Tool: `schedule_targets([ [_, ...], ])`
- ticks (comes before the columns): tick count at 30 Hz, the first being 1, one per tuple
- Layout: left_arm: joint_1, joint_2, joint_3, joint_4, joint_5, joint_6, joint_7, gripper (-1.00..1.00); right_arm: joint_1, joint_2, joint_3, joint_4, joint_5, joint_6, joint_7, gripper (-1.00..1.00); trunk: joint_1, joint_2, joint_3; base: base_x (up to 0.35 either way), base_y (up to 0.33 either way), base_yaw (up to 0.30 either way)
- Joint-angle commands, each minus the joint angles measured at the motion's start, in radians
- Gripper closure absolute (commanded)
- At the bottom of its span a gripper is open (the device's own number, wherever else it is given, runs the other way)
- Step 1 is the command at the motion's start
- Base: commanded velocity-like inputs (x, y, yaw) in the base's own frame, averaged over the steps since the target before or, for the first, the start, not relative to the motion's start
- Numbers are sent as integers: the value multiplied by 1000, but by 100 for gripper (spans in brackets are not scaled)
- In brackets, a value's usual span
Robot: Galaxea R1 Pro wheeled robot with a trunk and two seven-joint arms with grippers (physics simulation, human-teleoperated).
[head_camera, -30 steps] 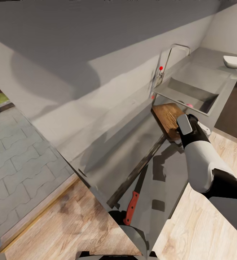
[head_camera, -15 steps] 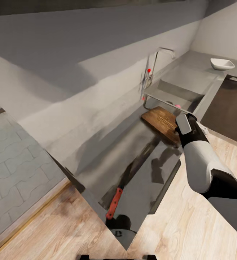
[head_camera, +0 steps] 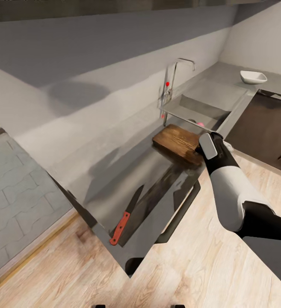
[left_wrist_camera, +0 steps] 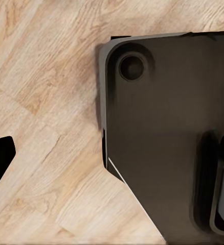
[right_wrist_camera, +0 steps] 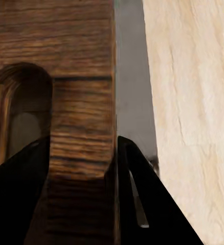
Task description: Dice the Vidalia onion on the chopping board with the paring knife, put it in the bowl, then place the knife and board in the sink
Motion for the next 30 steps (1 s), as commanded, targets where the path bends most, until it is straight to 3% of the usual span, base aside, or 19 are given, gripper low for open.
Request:
schedule_targets([
  [1,0,-1,0,3,1,-2,-1,-100,0,0,-2,-14,0,19,35,100,1,-2,-1,-5,-6,0],
  [5,0,-2,1,25,2,-1,0,-100,1,0,4,-46,2,33,127,100,1,-2,-1,-2,-2,0],
  [11,0,2,5,47,4,-1,1,-100,1,1,188,-58,1,38,194,100,1,-2,-1,0,-31,2],
  [13,0,0,6,48,7,-1,2,-100,1,8,207,-61,-1,39,200,100,1,-2,-1,0,-239,106],
  [14,0,0,10,57,10,-1,4,-100,1,27,220,-71,-3,94,241,100,1,-2,-1,-92,-319,248],
  [30,0,-2,10,61,10,-1,5,-100,1,25,219,-71,-4,99,257,100,1,-2,-1,-97,-318,179],
])
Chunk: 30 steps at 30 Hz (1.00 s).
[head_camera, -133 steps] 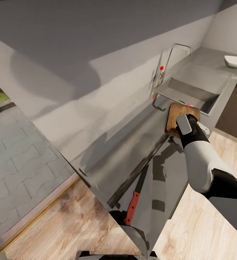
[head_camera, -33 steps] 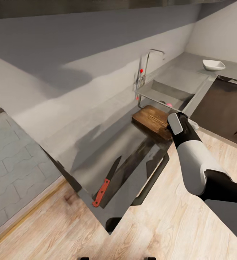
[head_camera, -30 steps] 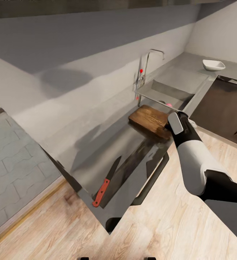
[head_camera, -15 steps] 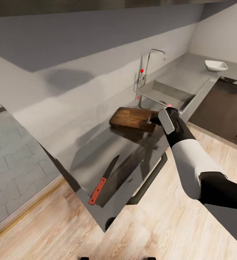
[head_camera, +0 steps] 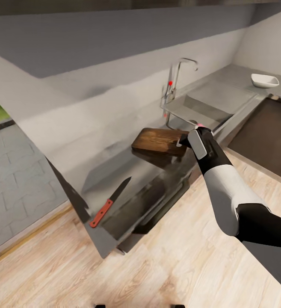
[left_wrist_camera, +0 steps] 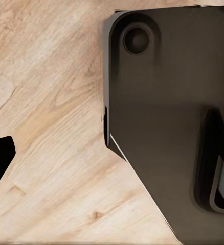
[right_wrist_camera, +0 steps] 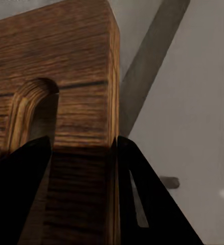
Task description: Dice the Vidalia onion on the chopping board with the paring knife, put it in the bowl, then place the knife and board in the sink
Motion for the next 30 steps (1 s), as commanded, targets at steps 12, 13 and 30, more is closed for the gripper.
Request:
schedule_targets([
  [12,0,0,1,-1,2,-2,0,-100,0,1,-2,-1,-10,3,15,100,0,-2,-1,-51,-319,132],
  [13,0,0,1,-1,2,-2,0,-100,0,1,-2,-1,-10,3,24,100,0,-2,-1,-1,-320,202],
  [30,0,0,1,-1,2,-2,0,-100,0,2,-2,1,-10,3,35,100,0,-2,-1,0,-320,240],
])
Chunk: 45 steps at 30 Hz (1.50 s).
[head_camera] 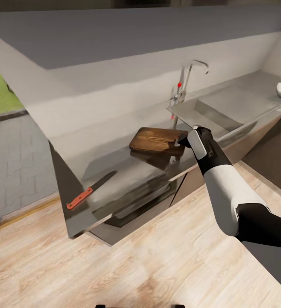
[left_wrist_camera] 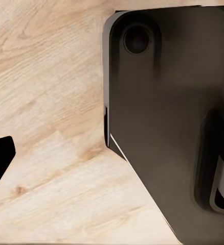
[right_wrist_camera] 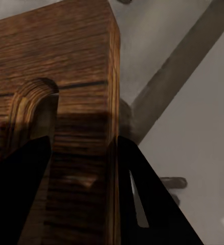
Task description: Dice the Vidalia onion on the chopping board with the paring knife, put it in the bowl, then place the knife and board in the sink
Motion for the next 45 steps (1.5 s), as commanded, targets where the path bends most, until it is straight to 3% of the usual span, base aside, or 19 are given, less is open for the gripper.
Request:
schedule_targets([
  [1,0,0,1,-1,2,-2,-1,-100,0,0,-2,-2,-10,2,-8,100,0,-1,-1,0,-320,245],
  [45,0,0,2,-1,2,-2,-1,-100,1,0,4,13,-2,62,138,100,0,-1,-21,0,-320,245],
])
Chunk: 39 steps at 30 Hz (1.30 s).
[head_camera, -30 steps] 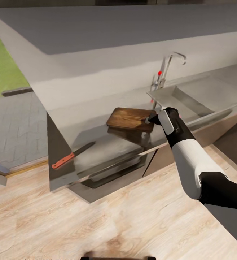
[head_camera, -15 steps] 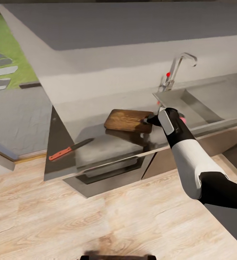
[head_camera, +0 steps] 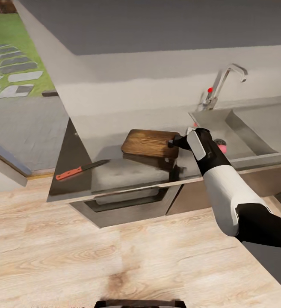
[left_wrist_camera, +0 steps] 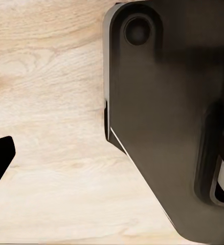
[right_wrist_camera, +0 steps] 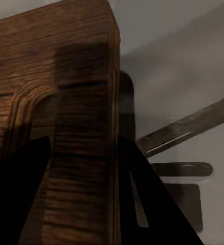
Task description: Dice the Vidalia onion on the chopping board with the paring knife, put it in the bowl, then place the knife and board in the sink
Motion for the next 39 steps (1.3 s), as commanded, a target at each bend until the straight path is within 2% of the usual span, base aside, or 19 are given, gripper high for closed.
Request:
schedule_targets([
  [1,0,0,1,-1,2,-2,-1,-100,0,0,2,-2,-11,2,-8,100,0,-1,-2,0,-320,244],
  [7,0,0,1,-1,2,-2,-1,-100,0,0,10,-2,-11,2,-5,100,0,-1,-6,0,-318,244],
  [19,0,0,1,-1,2,-1,-1,-100,0,-4,10,-2,-9,57,84,100,0,-1,-16,0,-310,244],
  [26,0,0,1,-1,2,-1,0,-100,0,-8,11,-2,-8,59,93,100,0,-1,-22,0,-320,244],
  [31,0,0,1,-1,2,-1,1,-100,0,-10,43,-2,-8,58,95,100,0,-1,-27,0,-320,243],
  [39,0,0,1,-1,2,-2,1,-100,2,-12,48,2,-8,58,114,100,0,-1,-34,0,-251,243],
])
